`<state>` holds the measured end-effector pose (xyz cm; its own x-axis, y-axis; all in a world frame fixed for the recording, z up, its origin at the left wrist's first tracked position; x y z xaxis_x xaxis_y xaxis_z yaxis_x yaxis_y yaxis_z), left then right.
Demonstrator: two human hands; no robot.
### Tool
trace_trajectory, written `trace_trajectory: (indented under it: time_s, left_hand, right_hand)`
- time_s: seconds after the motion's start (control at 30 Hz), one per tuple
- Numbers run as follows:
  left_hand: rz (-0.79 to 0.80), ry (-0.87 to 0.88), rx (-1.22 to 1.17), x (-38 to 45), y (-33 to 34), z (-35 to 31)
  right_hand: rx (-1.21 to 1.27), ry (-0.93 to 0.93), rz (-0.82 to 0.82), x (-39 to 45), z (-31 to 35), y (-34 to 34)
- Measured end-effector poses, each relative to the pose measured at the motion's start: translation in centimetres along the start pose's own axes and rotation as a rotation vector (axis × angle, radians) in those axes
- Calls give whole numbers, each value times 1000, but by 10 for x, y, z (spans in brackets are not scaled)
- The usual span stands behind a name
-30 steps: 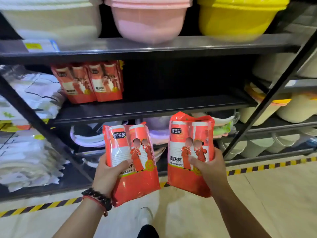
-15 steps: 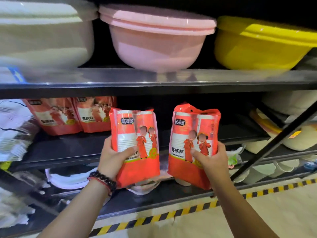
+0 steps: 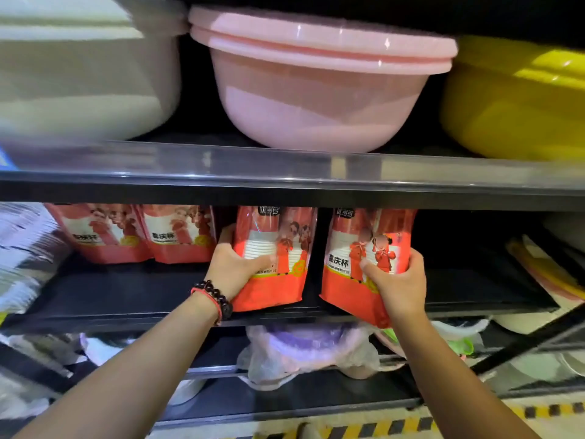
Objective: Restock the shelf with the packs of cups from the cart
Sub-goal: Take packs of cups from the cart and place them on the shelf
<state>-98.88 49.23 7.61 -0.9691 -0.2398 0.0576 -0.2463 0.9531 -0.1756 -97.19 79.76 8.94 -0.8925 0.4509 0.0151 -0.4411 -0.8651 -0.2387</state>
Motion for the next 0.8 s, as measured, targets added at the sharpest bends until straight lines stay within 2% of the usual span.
trace_trajectory:
  time_s: [0.2, 0.4, 0.5, 0.63, 0.8]
  left_hand:
    - [-55, 185, -46, 39, 25, 17]
    - [-112, 215, 7, 88, 41, 38]
    - [-115, 253, 8, 111, 50, 39]
    - [-107, 217, 95, 141, 59, 35]
    - [-131, 217, 159, 181, 59, 27]
  right_hand:
    - [130, -6, 38, 43, -38, 15]
    - [230, -81, 46, 104, -61, 41]
    - [251, -174, 111, 137, -62, 54]
    - [346, -175, 163, 165, -61, 63]
    - [319, -263, 269, 194, -63, 84]
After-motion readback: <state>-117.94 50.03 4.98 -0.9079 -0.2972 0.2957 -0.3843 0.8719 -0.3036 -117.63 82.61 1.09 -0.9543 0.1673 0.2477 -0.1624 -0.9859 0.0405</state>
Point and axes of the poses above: each hand's wrist, its own x-axis towards the middle knuckle, its own y-axis out of the palm, z = x × y, the point moved 1 cm from there along x, towards the middle knuckle, and after that the axes turned 4 degrees about y, right-handed, at the moved point
